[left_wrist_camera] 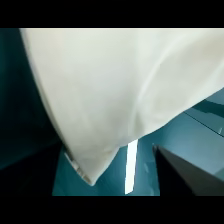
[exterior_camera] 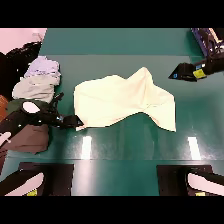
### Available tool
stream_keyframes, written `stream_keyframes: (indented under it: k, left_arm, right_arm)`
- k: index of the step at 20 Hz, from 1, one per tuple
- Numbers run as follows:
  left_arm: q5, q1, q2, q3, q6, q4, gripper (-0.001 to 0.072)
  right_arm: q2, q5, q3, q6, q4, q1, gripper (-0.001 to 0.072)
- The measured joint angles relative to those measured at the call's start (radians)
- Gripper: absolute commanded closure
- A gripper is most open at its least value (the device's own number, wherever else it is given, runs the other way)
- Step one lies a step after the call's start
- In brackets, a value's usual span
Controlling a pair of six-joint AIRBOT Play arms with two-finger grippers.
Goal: Fold the shirts.
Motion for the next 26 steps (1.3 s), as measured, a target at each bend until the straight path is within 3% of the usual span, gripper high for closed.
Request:
stream_keyframes:
  k: [3,4,8,12,18,26]
  left_arm:
    - [0.044,-0.040,-0.001,-0.026,0.004,-0.006,0.0594]
    - [0.033,-0.050,0.000,-0.030,0.003,0.002,0.0683]
    - [-0.023,-0.053,0.005,0.010,0.002,-0.003,0.0682]
    - [-0.099,0.032,0.006,0.148,0.002,0.031,0.0682]
    - [-0.138,0.188,0.006,0.281,0.000,0.054,0.0681]
    - [-0.144,0.225,0.006,0.305,0.000,0.058,0.0681]
  right_arm:
    - [0.061,-0.016,-0.087,-0.002,0.000,-0.014,0.0202]
    - [0.079,-0.017,-0.115,-0.002,0.001,-0.027,0.0202]
    - [0.121,-0.005,-0.227,-0.002,0.000,-0.133,0.0201]
    - [0.096,0.002,-0.342,-0.022,0.005,-0.268,0.0201]
    - [-0.100,-0.029,-0.348,-0.108,0.071,-0.357,0.0214]
    - [-0.347,-0.006,-0.251,-0.191,0.211,-0.282,0.0263]
